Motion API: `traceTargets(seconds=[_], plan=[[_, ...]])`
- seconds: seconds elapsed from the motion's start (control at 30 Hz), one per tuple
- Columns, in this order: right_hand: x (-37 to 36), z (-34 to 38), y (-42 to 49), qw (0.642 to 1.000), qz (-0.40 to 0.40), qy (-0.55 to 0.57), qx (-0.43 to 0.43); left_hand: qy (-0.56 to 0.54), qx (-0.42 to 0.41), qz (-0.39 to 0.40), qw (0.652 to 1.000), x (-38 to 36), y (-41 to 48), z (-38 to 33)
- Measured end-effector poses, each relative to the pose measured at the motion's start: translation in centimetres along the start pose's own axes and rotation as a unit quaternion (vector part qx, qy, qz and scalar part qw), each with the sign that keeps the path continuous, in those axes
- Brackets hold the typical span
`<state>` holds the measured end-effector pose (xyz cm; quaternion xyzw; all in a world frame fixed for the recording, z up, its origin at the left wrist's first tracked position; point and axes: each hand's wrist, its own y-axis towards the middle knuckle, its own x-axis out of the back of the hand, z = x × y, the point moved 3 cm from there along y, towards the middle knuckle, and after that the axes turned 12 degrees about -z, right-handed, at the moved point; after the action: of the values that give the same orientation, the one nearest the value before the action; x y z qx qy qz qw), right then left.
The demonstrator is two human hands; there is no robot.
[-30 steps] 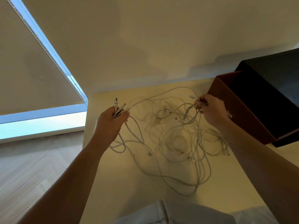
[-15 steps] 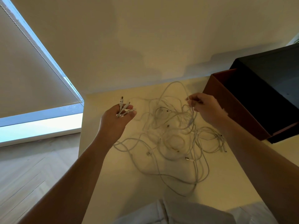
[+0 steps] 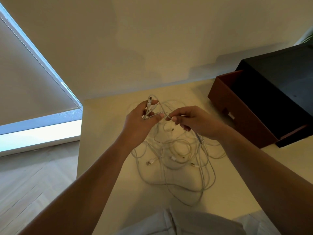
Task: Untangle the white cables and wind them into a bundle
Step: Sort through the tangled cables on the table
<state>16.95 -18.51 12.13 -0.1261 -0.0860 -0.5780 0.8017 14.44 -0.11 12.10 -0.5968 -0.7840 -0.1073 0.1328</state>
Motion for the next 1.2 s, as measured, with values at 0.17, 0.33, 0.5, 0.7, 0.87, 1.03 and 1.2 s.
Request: traceTargets(seconds=[0.17, 0.33, 0.5, 0.7, 0.87, 1.03, 1.2], plan=[[-0.9, 0.9, -0.7, 0.998, 0.035, -0.045, 0.000, -0.021, 0.031, -0.006, 0.999, 0.8, 0.0, 0.2], [-0.2, -0.3, -1.7, 0.989, 0.055, -0.136, -0.012, 0.005, 0.022, -0.002, 1.000, 2.7, 0.3, 0.9], [1.4, -2.0, -3.5, 0.965, 0.067, -0.250, -0.045, 0.034, 0.020, -0.042, 0.998, 4.8, 0.7, 1.7], [2.2, -5.1, -4.3, 0.858, 0.090, -0.499, -0.074, 0.044, 0.041, -0.051, 0.997, 6.1, 0.8, 1.8], [0.1, -3.1, -3.4, 0.896, -0.032, -0.442, -0.012, 0.047, 0.050, -0.046, 0.997, 6.3, 0.0, 1.6], [-5.9, -0.5, -2.9, 0.925, -0.040, -0.364, 0.101, -0.015, 0.056, -0.045, 0.997, 6.4, -0.8, 1.5], [-10.9, 0.3, -2.6, 0.928, 0.043, -0.338, 0.148, -0.056, 0.041, -0.014, 0.997, 6.5, -2.0, 0.6]])
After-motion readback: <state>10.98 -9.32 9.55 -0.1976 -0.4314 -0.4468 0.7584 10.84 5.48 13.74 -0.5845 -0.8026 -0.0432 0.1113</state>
